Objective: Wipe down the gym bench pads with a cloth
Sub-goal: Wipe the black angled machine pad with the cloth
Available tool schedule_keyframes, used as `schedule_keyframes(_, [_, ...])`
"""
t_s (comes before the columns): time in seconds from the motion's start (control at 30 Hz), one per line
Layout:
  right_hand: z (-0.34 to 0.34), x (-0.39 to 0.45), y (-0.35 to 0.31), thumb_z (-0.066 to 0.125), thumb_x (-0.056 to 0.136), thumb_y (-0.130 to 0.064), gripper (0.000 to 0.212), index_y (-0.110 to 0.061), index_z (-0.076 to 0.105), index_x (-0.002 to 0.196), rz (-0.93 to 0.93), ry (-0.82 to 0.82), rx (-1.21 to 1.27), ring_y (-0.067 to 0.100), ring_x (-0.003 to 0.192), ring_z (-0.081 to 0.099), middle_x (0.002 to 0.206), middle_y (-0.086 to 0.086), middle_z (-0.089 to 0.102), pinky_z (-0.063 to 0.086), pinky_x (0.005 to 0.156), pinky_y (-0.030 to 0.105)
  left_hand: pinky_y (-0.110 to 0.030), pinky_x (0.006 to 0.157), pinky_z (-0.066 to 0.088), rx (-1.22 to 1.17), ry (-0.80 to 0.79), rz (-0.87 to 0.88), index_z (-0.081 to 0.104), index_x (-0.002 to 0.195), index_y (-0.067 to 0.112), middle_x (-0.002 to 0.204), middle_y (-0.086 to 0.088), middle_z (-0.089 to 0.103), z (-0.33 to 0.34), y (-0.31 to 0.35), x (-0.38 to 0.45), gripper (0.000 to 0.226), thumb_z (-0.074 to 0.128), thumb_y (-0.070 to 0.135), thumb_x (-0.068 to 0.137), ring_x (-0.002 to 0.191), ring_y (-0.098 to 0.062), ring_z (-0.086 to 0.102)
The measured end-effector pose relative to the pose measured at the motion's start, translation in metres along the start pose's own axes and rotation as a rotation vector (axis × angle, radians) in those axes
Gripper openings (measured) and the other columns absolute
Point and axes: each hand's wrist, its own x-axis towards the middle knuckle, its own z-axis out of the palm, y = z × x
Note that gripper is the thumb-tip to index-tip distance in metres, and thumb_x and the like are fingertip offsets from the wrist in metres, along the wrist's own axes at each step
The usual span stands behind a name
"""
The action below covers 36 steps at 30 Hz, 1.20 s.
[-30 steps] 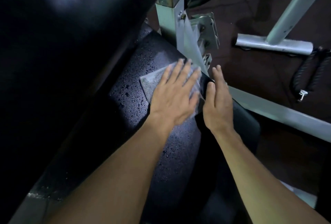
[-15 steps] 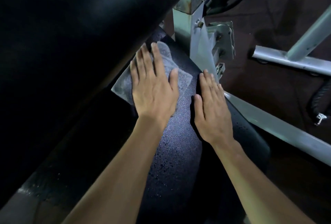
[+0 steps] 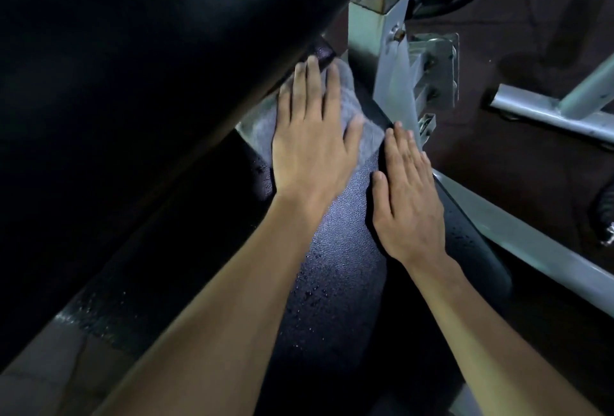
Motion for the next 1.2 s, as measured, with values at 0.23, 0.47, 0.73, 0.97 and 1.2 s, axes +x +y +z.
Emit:
schedule_keyframes(0.23, [0.004, 0.004, -0.018, 0.022, 0.106, -0.032, 0.059, -0.014, 0.016, 0.163, -0.010, -0.036, -0.027, 0.013, 0.158, 0.001, 0.171, 0.003, 0.008, 0.001, 0.128, 0.038, -0.044, 0.129, 0.004, 0.043, -0.022, -0.079, 0.007, 0.163, 0.008, 0.171, -0.020, 0.004, -0.001, -0.013, -0.030, 0.072, 0.021, 0.052, 0.108, 0.159, -0.030, 0.005])
schedule_keyframes(0.47, [0.008, 0.007, -0.018, 0.025, 0.107, -0.035, 0.060, -0.015, 0.016, 0.163, -0.073, -0.005, -0.058, 0.014, 0.158, 0.002, 0.171, 0.002, 0.009, 0.007, 0.128, 0.043, -0.046, 0.127, 0.013, -0.057, 0.023, -0.130, 0.017, 0.163, 0.011, 0.168, -0.020, 0.019, -0.003, -0.023, -0.006, 0.071, 0.027, 0.053, 0.107, 0.156, -0.033, 0.019])
schedule_keyframes(0.73, [0.009, 0.006, -0.019, 0.027, 0.105, -0.036, 0.062, -0.015, 0.018, 0.162, -0.093, 0.031, -0.095, 0.017, 0.158, 0.008, 0.171, 0.003, 0.013, 0.010, 0.128, 0.044, -0.051, 0.129, 0.009, 0.061, 0.040, -0.316, 0.013, 0.163, 0.010, 0.169, -0.023, 0.014, -0.008, -0.029, -0.074, 0.071, 0.019, 0.053, 0.107, 0.157, -0.037, 0.014])
schedule_keyframes(0.97, [0.010, 0.006, -0.021, 0.028, 0.105, -0.035, 0.061, -0.016, 0.018, 0.162, -0.083, 0.049, -0.105, 0.018, 0.158, 0.008, 0.171, 0.004, 0.013, 0.008, 0.128, 0.042, -0.052, 0.128, 0.008, 0.080, 0.049, -0.345, 0.010, 0.164, 0.010, 0.169, -0.022, 0.011, -0.003, -0.024, -0.067, 0.073, 0.019, 0.052, 0.104, 0.158, -0.036, 0.011])
schedule_keyframes(1.2, [0.013, 0.009, -0.021, 0.030, 0.102, -0.035, 0.064, -0.016, 0.019, 0.162, -0.068, 0.063, -0.057, 0.019, 0.158, 0.010, 0.171, 0.004, 0.014, 0.008, 0.128, 0.043, -0.051, 0.128, 0.007, 0.027, 0.055, -0.375, 0.015, 0.163, 0.012, 0.169, -0.022, 0.012, 0.000, -0.020, -0.042, 0.073, 0.025, 0.052, 0.103, 0.158, -0.035, 0.011])
